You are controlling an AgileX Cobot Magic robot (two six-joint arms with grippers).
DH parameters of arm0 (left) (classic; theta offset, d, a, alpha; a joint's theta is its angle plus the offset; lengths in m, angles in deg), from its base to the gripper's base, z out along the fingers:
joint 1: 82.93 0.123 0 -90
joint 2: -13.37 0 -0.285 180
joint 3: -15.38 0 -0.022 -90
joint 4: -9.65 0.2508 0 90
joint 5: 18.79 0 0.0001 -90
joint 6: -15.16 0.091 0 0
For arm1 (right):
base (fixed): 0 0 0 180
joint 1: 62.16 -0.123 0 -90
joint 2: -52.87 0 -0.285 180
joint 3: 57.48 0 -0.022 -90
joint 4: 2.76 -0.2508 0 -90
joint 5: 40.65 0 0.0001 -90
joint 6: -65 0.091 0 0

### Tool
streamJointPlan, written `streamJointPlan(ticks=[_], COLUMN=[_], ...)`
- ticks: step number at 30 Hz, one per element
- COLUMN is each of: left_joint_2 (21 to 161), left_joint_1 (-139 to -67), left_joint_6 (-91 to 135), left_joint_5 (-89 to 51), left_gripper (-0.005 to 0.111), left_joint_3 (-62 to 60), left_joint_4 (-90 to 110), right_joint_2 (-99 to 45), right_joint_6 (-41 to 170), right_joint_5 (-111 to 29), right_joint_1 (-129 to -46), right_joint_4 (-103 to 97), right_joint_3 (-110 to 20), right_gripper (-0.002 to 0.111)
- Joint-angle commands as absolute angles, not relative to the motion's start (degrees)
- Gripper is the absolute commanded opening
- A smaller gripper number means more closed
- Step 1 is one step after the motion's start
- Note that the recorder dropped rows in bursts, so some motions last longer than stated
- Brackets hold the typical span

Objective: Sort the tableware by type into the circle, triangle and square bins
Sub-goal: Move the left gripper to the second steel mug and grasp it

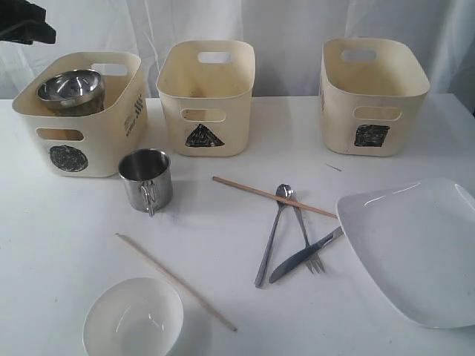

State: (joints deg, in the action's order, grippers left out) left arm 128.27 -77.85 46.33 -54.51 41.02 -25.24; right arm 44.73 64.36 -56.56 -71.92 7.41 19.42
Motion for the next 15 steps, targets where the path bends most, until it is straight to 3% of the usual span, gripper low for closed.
streamJointPlan(ticks=[1,15], left_joint_2=[123.01,117.88], left_joint_1=[-80.85,-98.79], left_joint_6=[45.12,40.55], left_joint_5=[-59.81,-53.49], left_gripper=[0.051,0.051], left_joint_3=[35.65,16.04], left_joint_4=[-26.26,-17.30], right_joint_2=[45.08,45.08], right_joint_6=[64.65,64.65], right_joint_5=[-55.94,-55.94], right_joint_1=[-71.92,-71.92], right_joint_4=[7.30,7.30], right_joint_3=[19.73,19.73], right_gripper=[0.000,0.000])
